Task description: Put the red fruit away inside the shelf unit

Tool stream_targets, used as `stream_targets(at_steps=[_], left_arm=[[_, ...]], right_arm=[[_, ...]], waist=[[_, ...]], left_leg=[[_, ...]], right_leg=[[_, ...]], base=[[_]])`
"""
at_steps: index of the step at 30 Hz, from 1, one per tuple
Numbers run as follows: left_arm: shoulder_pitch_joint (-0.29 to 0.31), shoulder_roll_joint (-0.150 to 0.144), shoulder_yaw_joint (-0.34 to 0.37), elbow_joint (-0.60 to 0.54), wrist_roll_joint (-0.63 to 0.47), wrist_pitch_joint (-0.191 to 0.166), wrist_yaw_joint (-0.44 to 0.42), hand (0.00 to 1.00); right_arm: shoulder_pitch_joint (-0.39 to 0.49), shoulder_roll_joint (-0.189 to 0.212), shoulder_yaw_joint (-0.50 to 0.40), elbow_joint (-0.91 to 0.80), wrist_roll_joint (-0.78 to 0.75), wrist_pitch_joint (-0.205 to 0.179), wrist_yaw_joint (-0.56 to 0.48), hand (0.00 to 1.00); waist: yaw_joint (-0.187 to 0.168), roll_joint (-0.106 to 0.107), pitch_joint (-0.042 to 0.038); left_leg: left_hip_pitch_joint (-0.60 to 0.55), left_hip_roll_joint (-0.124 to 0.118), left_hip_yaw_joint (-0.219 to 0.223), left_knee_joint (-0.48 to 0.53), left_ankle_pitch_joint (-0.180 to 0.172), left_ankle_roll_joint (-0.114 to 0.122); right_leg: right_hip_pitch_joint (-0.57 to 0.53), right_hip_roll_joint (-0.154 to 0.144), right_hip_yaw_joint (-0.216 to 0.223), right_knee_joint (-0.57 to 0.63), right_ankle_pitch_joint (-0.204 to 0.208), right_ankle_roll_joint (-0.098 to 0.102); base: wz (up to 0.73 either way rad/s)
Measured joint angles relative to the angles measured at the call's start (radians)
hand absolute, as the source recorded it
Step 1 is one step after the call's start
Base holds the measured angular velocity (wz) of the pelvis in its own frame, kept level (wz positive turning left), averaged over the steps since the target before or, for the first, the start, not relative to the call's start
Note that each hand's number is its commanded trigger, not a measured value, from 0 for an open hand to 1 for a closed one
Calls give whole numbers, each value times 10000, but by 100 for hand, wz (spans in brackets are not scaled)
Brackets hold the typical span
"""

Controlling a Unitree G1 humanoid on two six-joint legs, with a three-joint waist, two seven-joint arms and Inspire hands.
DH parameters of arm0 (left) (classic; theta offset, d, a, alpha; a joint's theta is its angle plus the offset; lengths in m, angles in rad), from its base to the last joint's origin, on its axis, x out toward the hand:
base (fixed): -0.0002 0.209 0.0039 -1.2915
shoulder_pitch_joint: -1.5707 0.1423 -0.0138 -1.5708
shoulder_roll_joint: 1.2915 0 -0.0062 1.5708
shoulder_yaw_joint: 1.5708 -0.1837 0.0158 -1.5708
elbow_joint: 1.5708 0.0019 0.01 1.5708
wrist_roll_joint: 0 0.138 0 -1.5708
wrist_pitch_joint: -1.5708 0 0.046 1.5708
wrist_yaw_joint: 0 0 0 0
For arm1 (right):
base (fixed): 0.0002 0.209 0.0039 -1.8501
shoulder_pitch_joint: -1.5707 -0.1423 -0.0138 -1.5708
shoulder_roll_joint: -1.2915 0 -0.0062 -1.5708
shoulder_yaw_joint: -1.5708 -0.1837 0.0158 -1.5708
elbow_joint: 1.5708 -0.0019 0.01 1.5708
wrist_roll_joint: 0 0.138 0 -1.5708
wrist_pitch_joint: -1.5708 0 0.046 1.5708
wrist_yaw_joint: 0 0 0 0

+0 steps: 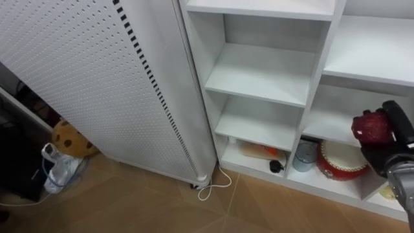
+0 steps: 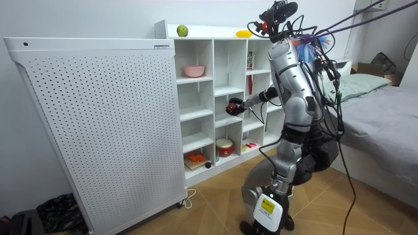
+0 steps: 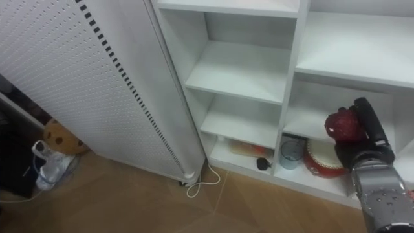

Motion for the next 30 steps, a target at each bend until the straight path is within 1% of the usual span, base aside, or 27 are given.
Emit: stream_targets(at_steps=[2, 4, 6, 12, 19, 21, 23, 27, 30], left_arm=[[0, 2, -1, -45, 26, -143, 70, 0], [0, 4, -1, -66, 28, -183, 203, 0], [0, 4, -3, -95, 29, -195, 325, 0], [18, 3, -10, -116, 39, -196, 587, 0], [335, -35, -12, -110, 36, -99, 824, 0], [382, -56, -14, -112, 39, -92, 833, 0], [464, -99, -17, -120, 40, -95, 864, 0], [506, -152, -21, -119, 40, -94, 867, 0], [506, -162, -25, -119, 40, -104, 885, 0]], right_arm=[[-8, 0, -194, -322, 3, -49, -274, 0], [-47, -25, -285, -396, 11, -105, -457, 0], [-65, -43, -374, -396, 10, -207, -676, 0], [-67, -59, -659, -394, 61, -239, -1109, 0], [-67, -61, -694, -394, 83, -238, -1282, 0], [-75, -63, -767, -372, 139, -241, -1413, 0], [-91, -63, -831, -373, 154, -238, -1499, 0], [-93, -77, -1154, -372, 163, -274, -1660, 0], [-97, -101, -1157, -373, 162, -300, -1832, 0]], waist=[[-91, 8, -10], [-123, 17, -17], [-141, 20, -19], [-96, 52, -39], [-54, 235, -156], [-28, 290, -150], [-14, 342, -167], [54, 353, -160], [43, 355, -158]], left_leg=[[-7, 1, 14, 9, 22, 39], [-6, -2, 28, 9, 20, 43], [-5, -3, 48, 6, 14, 53], [-4, -3, 64, 5, 7, 62], [39, -9, 85, -22, 5, 65], [117, -17, 110, -53, 3, 65], [187, -14, 130, -96, 0, 66], [228, -7, 160, -159, 1, 64], [277, -10, 218, -226, -1, 62]], right_leg=[[-8, -2, 1, 5, 18, -35], [-8, 5, -1, 4, 18, -34], [-10, -1, -3, 4, 15, -35], [-13, 8, -5, 4, 7, -27], [-7, 11, 34, 8, -12, -4], [51, -8, 36, 15, -34, -8], [89, -1, 61, -4, -61, 29], [88, 10, 98, -31, -65, 22], [88, 13, 160, -55, -70, 31]], base=[[0], [0], [0], [0], [0], [0], [0], [0], [0]])
